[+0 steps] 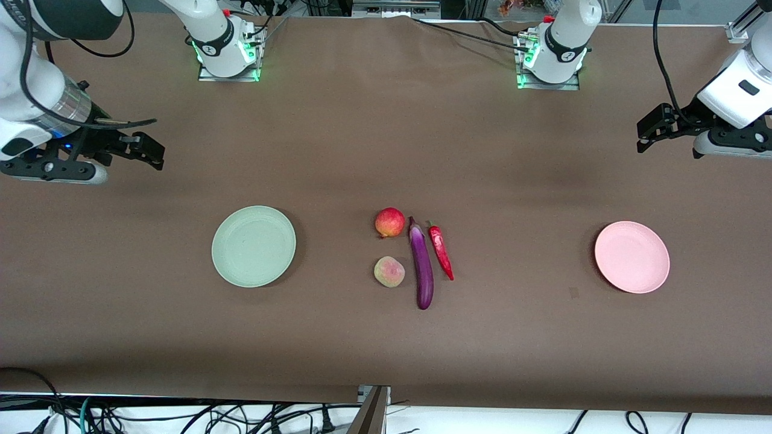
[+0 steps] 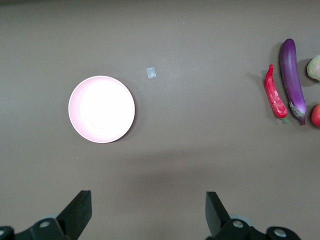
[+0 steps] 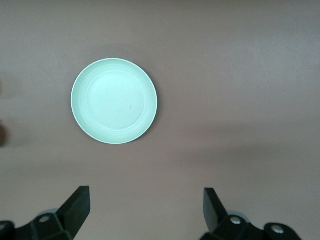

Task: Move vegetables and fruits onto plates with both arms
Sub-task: 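Move the left gripper out from rest toward the middle of the table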

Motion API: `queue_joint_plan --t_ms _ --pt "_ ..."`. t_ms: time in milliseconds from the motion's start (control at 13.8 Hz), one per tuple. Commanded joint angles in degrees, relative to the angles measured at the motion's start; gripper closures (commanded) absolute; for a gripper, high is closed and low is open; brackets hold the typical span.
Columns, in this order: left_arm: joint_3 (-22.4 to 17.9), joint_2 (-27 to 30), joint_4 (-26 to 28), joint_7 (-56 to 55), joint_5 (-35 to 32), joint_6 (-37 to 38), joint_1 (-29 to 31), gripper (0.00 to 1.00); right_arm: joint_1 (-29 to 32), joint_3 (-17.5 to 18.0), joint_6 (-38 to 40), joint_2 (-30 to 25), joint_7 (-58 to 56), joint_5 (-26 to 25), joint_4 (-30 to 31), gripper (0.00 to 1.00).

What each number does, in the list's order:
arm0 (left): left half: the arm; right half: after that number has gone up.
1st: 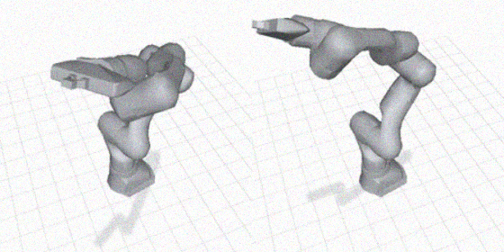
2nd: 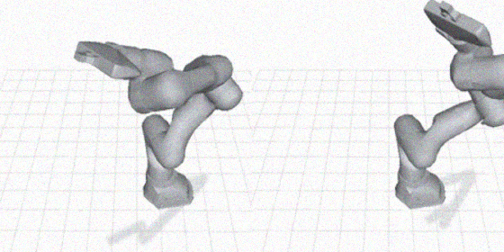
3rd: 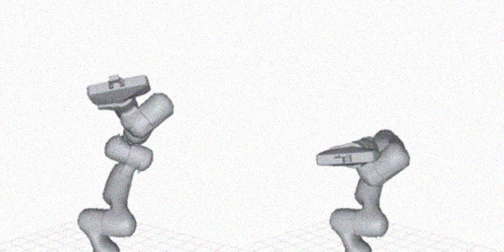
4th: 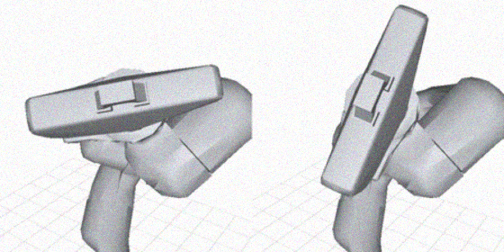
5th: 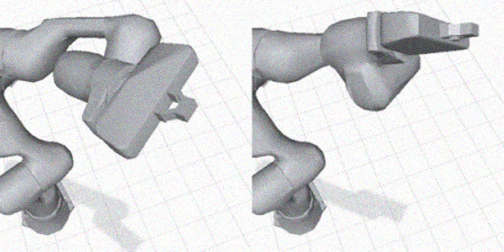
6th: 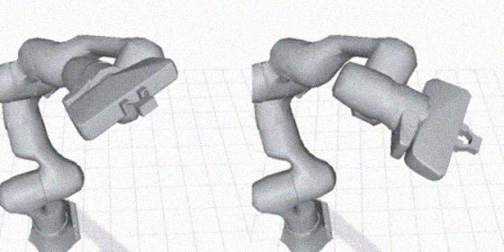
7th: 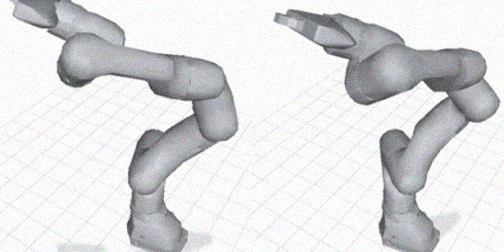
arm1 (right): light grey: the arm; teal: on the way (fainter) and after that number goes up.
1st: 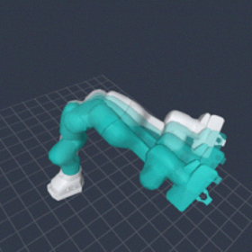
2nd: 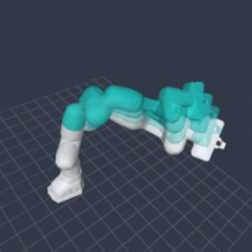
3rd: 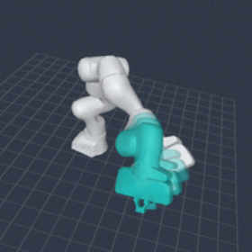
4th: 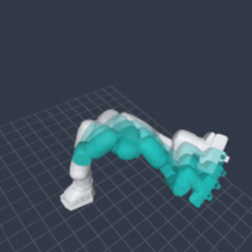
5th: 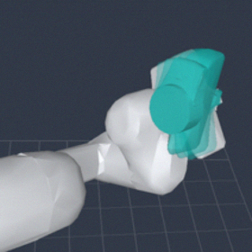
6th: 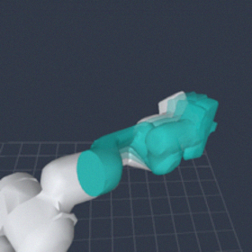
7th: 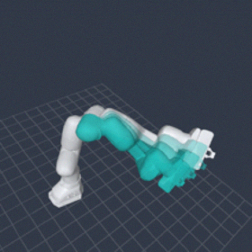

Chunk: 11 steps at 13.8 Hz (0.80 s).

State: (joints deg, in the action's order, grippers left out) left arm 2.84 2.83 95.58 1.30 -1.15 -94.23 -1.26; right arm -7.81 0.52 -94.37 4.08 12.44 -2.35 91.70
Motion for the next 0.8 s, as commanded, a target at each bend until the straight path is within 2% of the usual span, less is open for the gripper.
queue_joint_plan --t_ms 0,723 --pt "0.7 1.4 1.3 -0.2 -0.7 -0.8 0.4 0.0 0.0 -0.6 -1.9 -1.1 0.2 0.9 1.2 0.0" --pt "1.2 -1.8 -1.5 -1.0 -0.7 2.0 1.3 0.0 0.2 -1.0 -2.6 -1.1 0.7 1.1 0.7 0.0"
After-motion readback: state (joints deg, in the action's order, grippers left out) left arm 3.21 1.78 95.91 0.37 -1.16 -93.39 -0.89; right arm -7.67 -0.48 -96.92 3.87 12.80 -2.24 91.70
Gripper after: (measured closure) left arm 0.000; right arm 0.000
